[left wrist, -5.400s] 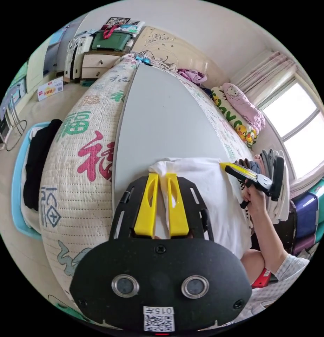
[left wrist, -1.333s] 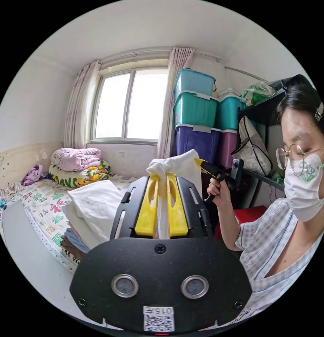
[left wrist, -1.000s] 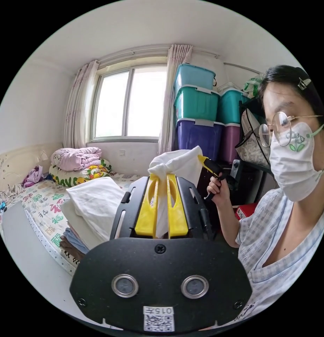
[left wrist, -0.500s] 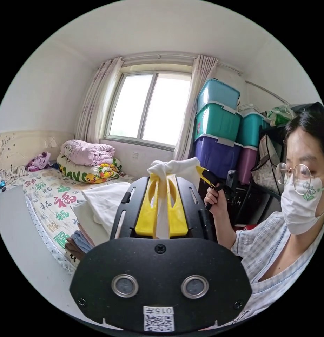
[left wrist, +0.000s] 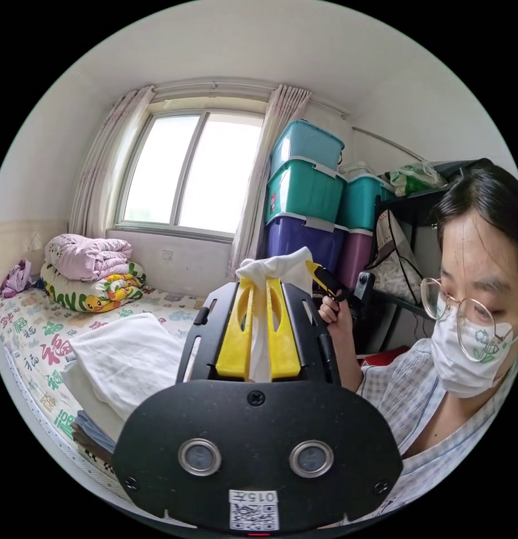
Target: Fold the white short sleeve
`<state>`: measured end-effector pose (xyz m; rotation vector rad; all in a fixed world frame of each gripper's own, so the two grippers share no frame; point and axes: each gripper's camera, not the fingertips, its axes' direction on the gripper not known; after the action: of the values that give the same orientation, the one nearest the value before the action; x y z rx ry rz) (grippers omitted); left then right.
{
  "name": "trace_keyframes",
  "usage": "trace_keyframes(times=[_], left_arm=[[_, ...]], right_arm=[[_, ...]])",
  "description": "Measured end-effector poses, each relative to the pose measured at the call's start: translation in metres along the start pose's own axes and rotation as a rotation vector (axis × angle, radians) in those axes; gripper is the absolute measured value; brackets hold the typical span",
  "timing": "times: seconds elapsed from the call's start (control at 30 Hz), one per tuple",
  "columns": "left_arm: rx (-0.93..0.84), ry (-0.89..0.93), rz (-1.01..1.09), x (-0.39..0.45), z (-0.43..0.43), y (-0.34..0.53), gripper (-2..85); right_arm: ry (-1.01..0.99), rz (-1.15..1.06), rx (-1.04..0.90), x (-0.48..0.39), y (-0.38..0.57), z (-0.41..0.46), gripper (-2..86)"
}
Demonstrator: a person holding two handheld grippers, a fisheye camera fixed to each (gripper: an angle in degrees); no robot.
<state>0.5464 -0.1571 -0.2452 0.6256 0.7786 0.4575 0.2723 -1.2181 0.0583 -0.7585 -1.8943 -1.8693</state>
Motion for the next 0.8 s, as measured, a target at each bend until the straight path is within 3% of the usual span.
trace_keyframes(times=[0.47, 0.6, 0.73, 0.8], left_arm=[[-0.131, -0.002, -0.08, -0.081, 0.16, 0.018, 2.1], [-0.181, -0.09, -0.144, -0.135, 0.212, 0.014, 2.8], [-0.264, -0.304, -0.319, -0.218, 0.273, 0.027, 5.9], [-0.295, -0.348, -0.433, -0.249, 0.28, 0.04, 8.9]], right_arm=[[0.304, -0.038, -0.201, 0.091, -0.012, 0.165, 0.8], [0.418, -0.024, -0.335, 0.154, -0.007, 0.287, 1.4], [0.511, 0.057, -0.505, 0.224, 0.02, 0.42, 2.8], [0.585, 0.074, -0.698, 0.258, 0.058, 0.498, 5.5]])
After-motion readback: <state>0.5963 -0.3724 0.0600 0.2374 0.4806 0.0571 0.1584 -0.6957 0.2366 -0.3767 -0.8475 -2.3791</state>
